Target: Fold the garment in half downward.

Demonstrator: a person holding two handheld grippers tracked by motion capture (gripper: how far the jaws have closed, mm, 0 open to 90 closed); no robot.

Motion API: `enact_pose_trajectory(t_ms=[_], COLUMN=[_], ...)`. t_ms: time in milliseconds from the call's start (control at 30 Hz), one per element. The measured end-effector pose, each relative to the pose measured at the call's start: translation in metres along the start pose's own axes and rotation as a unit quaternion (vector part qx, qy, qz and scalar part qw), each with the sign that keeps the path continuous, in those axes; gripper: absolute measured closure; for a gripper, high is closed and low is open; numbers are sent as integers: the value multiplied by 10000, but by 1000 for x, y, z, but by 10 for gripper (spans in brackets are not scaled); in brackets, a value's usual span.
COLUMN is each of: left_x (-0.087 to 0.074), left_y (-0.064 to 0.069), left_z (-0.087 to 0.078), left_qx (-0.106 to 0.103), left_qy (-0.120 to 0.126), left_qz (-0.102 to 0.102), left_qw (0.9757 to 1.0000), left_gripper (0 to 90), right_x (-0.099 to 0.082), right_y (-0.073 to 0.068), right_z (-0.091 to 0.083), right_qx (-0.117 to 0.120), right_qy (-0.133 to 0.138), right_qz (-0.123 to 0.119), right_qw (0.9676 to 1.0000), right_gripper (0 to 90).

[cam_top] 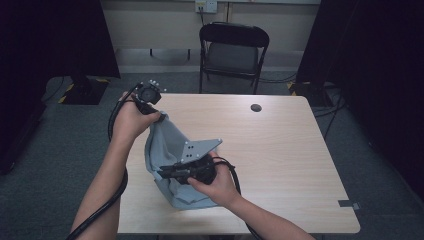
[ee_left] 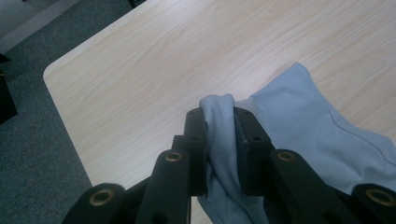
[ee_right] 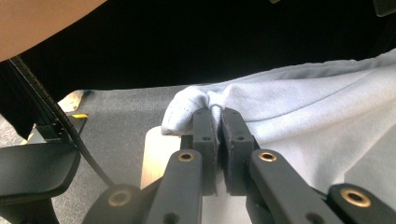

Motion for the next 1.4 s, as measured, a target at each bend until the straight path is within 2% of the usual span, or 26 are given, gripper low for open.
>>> enact_pose_trajectory(t_ms=[267, 333, 833, 1067, 1100, 1200, 1400], left_x=[9, 10, 17, 23, 24, 24, 24], left_y=[8, 10, 19, 25, 25, 24, 24], left_z=[11, 16, 44, 46, 45, 41, 35], left_qx=[-33, -50, -150, -140, -129, -100, -193], left_qy=[-21, 4, -145, -186, -145, -133, -61], left_qz=[42, -8, 42, 154, 101, 126, 106], left_qw=[10000, 10000, 9998, 9996, 9998, 9998, 9997], left_gripper=[768, 768, 767, 766, 766, 767, 767], right_x=[-12, -17, -38, -43, -42, -41, -38], right_y=[8, 9, 20, 20, 20, 20, 19], right_z=[-9, -9, -18, -21, -22, -23, -23], right_qx=[-86, -104, -184, -203, -203, -211, -216], right_qy=[-37, -76, -109, -101, -99, -79, -93], right_qz=[96, 120, 337, 370, 370, 352, 306], right_qw=[9999, 9998, 9992, 9991, 9991, 9991, 9993], right_gripper=[865, 865, 865, 865, 865, 865, 866])
Point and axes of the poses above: each handheld gripper's, and its own axes: z roughly forward along the jaws, x roughly out of its top, y roughly to its right, the point moved 4 cm from there along z, roughly forward along the jaws, and after that the axes turned 2 degrees about -x, right-handed, at the moved point
